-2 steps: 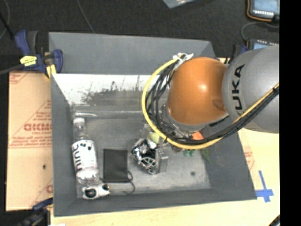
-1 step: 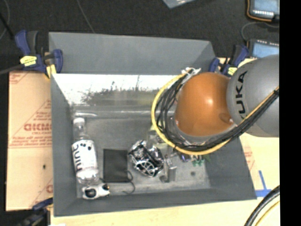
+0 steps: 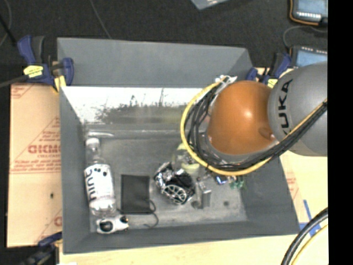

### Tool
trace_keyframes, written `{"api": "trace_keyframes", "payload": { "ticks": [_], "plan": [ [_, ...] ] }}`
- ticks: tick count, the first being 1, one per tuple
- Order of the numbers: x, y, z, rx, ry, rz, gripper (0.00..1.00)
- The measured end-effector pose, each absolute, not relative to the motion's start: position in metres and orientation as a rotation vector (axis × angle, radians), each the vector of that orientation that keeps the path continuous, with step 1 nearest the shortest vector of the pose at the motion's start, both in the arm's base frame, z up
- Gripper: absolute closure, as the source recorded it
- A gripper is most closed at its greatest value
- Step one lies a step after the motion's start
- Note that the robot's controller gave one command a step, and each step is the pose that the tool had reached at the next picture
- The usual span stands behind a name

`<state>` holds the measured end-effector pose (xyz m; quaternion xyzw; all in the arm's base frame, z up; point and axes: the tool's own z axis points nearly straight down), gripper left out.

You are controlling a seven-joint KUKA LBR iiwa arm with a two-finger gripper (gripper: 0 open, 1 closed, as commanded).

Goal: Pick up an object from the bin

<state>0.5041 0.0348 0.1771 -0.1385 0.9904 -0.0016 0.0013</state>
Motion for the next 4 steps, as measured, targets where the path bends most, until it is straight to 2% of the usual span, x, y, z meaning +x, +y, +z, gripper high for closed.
{"api": "trace_keyframes", "payload": {
  "ticks": [1, 2, 3, 4],
  "plan": [
    [0.508, 0.048, 0.179, -0.479, 3.096, 0.003, 0.0],
    [0.501, 0.022, 0.168, -0.485, 3.099, -0.003, 0.0],
    [0.52, 0.024, 0.154, -0.738, 3.043, -0.003, 0.0],
    [0.517, 0.039, 0.151, -0.623, 3.071, -0.001, 0.0]
  ]
}}
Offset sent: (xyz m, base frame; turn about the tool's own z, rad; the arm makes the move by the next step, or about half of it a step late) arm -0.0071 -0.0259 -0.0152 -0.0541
